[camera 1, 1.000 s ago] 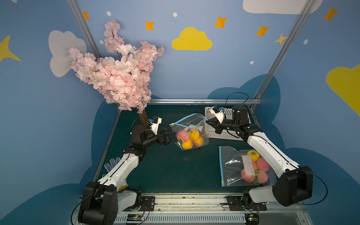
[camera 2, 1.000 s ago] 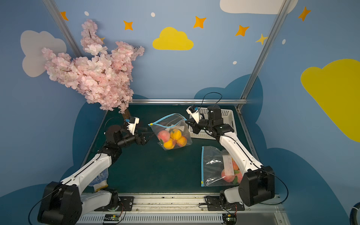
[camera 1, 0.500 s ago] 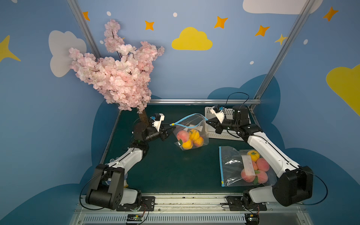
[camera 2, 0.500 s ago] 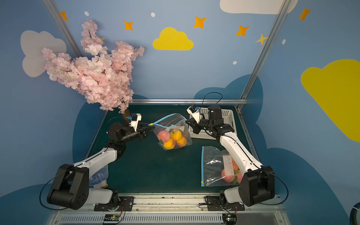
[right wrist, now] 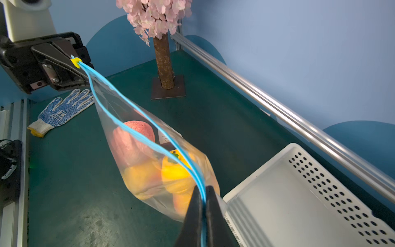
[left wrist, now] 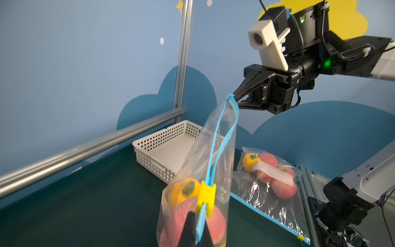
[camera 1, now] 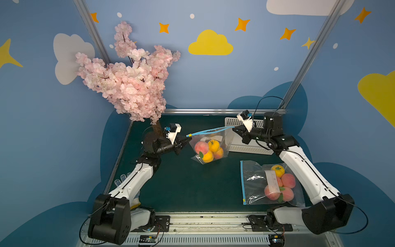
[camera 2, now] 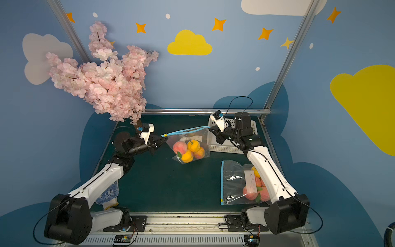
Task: Place the peach in a zip-top bag and seal the zipper
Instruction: Adjust the zipper food storage bag at the center of the board, then zip the zipper on the zipper food storage bag.
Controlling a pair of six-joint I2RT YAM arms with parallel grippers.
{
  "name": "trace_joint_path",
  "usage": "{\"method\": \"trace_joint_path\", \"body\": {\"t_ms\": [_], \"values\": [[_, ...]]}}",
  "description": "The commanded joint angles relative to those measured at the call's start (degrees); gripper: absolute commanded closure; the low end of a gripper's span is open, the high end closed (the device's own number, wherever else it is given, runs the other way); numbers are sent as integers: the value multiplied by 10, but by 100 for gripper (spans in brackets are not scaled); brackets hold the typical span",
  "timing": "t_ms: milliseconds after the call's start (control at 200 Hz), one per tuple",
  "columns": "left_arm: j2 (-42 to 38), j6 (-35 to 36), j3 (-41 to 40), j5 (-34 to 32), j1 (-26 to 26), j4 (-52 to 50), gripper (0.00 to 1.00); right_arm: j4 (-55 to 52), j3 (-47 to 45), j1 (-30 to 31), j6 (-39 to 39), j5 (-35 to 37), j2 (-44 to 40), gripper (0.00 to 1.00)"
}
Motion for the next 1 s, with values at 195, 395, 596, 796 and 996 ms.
{"method": "trace_joint_path", "body": {"t_ms": [195, 395, 596, 796, 996], "values": [[-26, 89, 77, 32, -25, -173, 97, -89, 33, 20, -37, 13, -56, 56], [7, 124, 120, 16, -70, -217, 97, -49, 59, 117, -33, -5, -32, 44], [12, 148, 135, 9, -89, -246, 97, -10, 80, 192, -52, -11, 34, 44], [1, 162, 136, 12, -92, -265, 97, -4, 122, 217, -86, -52, 95, 47], [-3, 174, 141, 13, -92, -277, 97, -30, 152, 220, -117, -95, 128, 58]]}}
